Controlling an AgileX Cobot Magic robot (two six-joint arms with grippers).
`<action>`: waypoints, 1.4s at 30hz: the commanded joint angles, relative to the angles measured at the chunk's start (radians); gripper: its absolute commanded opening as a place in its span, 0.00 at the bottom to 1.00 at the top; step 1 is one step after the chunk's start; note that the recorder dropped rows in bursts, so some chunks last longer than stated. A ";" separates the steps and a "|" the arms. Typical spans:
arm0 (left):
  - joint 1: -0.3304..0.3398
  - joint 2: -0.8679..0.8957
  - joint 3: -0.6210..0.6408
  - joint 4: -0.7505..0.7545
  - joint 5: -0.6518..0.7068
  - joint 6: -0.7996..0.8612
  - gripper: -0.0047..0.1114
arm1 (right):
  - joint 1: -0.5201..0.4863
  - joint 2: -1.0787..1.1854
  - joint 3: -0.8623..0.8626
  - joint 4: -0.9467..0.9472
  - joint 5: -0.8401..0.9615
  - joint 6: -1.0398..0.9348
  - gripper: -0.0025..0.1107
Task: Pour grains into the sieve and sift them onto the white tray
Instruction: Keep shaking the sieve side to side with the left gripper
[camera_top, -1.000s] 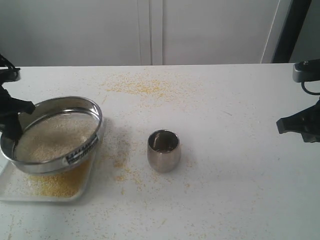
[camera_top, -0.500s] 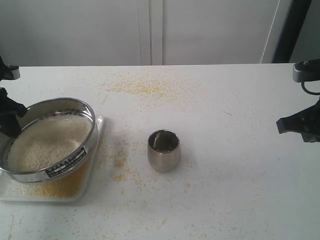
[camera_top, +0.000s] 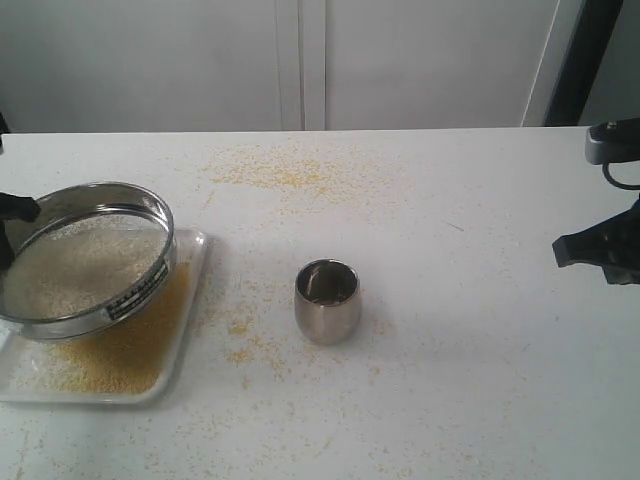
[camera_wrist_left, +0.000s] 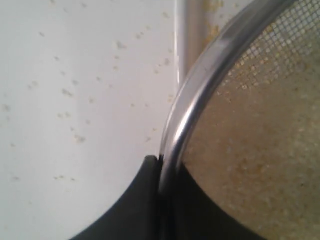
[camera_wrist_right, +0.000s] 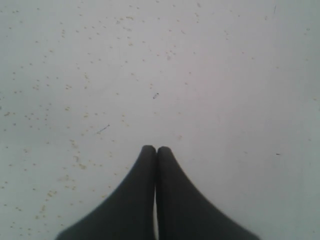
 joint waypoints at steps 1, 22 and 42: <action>-0.044 -0.018 -0.005 -0.115 0.110 0.313 0.04 | -0.011 -0.007 -0.001 -0.002 -0.010 0.004 0.02; -0.037 -0.020 -0.005 -0.043 -0.008 -0.012 0.04 | -0.011 -0.007 -0.001 -0.002 -0.010 0.004 0.02; -0.030 -0.020 0.002 -0.035 0.021 0.090 0.04 | -0.011 -0.007 -0.001 -0.002 -0.010 0.004 0.02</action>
